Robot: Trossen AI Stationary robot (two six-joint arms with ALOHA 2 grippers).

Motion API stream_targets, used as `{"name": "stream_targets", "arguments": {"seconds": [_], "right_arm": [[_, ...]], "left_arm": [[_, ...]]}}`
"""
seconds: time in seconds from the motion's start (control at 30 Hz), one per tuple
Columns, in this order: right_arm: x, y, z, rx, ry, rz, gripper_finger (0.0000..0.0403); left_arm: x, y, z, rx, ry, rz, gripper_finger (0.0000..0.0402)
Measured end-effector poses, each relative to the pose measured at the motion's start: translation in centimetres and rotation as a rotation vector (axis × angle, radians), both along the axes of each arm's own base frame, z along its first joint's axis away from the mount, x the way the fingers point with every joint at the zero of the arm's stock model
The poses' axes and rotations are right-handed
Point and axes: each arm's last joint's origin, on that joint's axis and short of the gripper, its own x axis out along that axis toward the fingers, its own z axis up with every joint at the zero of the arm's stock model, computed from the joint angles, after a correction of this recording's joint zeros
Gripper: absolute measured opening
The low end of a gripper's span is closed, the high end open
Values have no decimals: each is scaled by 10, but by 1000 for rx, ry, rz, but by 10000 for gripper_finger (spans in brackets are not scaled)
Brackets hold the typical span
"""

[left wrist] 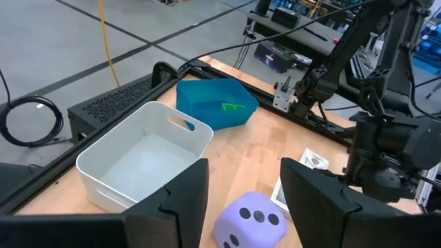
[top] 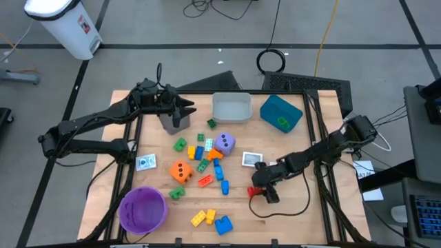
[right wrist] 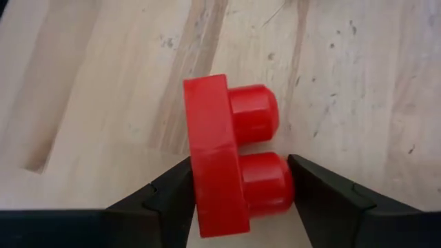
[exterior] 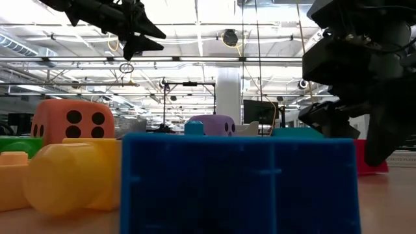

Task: Pick & Place Toys
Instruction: Put the red game piece into the blue bin

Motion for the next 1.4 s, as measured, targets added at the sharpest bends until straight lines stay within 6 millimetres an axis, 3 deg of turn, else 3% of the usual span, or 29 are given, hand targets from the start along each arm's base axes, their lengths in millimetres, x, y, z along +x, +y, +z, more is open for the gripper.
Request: {"name": "stream_targets", "arguments": {"seconds": [0.17,0.33,0.5,0.67,0.8,0.93,1.13,1.4], "right_arm": [[1,-1,0,-12,-9,6,161],[1,-7,6,-15,-28,-22,159],[6,-22,39,-33,-169,-123,159],[-4,-56,84,-129,-332,-351,163],[-28,-93,115,-218,-405,-575,164],[-58,-125,133,-261,-414,-770,166],[-92,-160,128,-296,-240,-1004,167],[-106,-195,110,-306,-38,-1180,163]], "left_arm": [[0,0,0,3,0,2,189],[0,0,0,6,1,1,189],[0,0,0,7,-1,2,188],[0,0,1,9,-5,1,189],[0,0,1,11,-7,2,189],[0,0,1,11,-8,2,189],[0,0,1,11,-9,2,188],[0,0,1,12,-10,2,188]]}}
